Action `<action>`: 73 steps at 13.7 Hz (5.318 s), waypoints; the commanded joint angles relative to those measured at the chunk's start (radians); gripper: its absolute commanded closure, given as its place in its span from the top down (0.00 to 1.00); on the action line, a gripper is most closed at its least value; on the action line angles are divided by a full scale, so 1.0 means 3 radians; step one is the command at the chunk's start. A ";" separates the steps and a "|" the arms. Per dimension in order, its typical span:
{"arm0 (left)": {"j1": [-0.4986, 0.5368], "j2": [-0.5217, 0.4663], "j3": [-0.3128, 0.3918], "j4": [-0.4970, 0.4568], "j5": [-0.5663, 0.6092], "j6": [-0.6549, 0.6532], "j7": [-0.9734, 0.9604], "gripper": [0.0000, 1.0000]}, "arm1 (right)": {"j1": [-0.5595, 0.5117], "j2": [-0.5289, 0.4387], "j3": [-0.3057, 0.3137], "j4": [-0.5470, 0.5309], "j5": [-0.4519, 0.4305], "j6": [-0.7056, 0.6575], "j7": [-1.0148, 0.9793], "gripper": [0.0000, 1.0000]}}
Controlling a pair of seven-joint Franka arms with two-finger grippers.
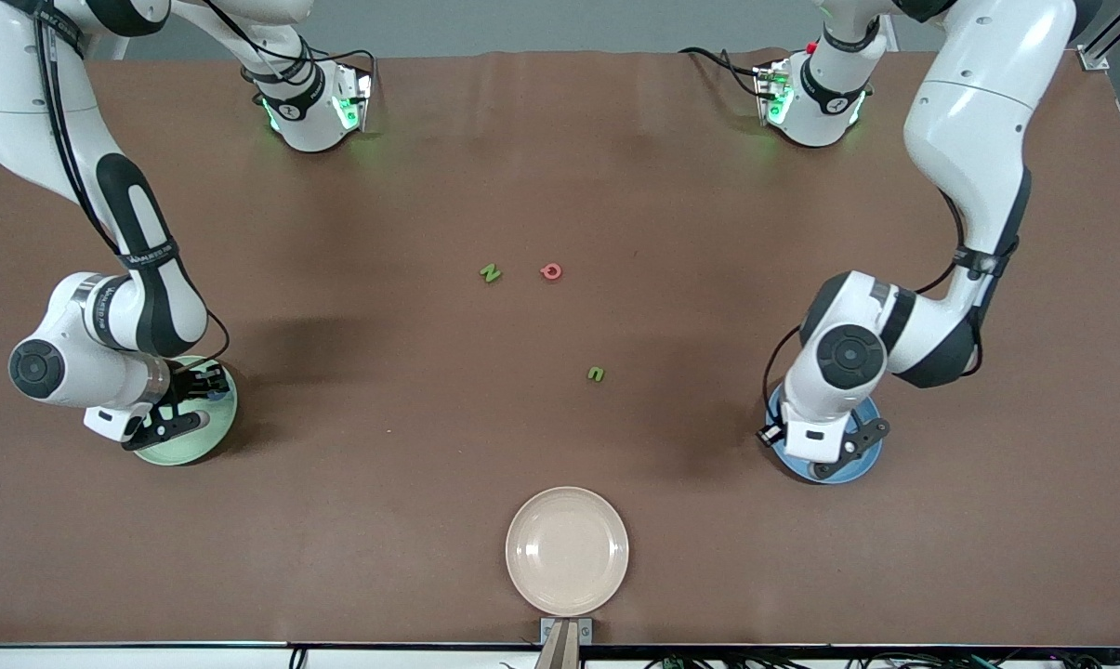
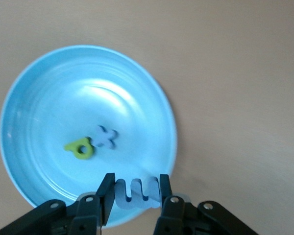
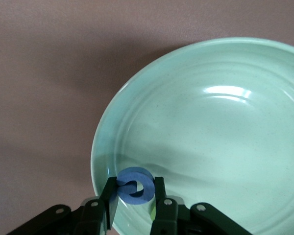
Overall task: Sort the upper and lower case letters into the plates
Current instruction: 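Drop m on the blue plate while the right gripper drops C on the green plate, then grasp the green c with the left gripper while the right gripper reaches the N, then drop the c on the blue plate while the right gripper grasps the green N, then carry the N to the green plate while the left gripper returns to rest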
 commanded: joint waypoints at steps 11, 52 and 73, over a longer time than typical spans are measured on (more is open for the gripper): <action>-0.0597 0.0174 -0.0317 0.0067 0.0041 0.0003 -0.1565 1.00 | 0.0669 -0.1252 0.0091 -0.0519 0.0001 -0.1195 0.1674 1.00; 0.0168 -0.0020 -0.0010 -0.0168 0.0364 0.0131 0.0216 0.45 | 0.3222 -0.0656 0.0071 -0.1539 0.0599 0.1403 0.6682 0.56; 0.0628 -0.1057 -0.0455 0.1008 -0.0638 -0.1924 0.2450 1.00 | 0.2120 -0.1458 -0.0507 -0.0521 0.0083 -0.1450 0.4125 0.21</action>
